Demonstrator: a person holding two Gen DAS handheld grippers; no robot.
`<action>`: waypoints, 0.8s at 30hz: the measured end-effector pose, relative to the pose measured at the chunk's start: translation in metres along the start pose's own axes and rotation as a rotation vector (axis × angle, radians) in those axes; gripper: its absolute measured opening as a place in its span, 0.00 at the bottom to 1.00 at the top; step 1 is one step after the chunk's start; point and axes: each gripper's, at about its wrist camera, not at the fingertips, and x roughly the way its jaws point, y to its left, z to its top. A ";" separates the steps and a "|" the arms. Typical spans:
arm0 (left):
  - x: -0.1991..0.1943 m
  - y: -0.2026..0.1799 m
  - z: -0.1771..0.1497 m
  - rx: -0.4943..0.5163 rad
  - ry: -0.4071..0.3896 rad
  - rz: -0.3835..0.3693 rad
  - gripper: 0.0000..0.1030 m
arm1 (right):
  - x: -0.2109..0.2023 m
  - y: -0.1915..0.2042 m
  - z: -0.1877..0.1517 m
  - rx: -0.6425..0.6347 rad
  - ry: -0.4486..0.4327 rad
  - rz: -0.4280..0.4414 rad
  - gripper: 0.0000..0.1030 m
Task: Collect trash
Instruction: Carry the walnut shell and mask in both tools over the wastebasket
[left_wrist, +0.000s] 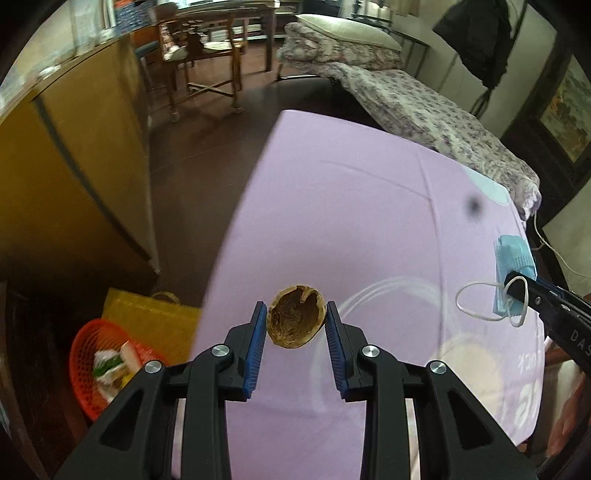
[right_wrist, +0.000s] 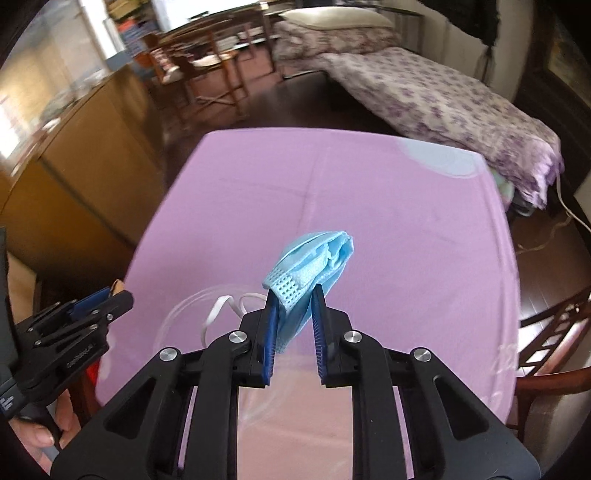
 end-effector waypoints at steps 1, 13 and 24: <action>-0.004 0.006 -0.004 -0.009 -0.004 0.007 0.31 | -0.001 0.007 -0.003 -0.015 0.000 0.005 0.18; -0.053 0.110 -0.040 -0.146 -0.062 0.127 0.31 | -0.007 0.136 -0.036 -0.243 0.042 0.127 0.18; -0.063 0.197 -0.075 -0.275 -0.054 0.196 0.31 | -0.001 0.242 -0.050 -0.435 0.100 0.237 0.18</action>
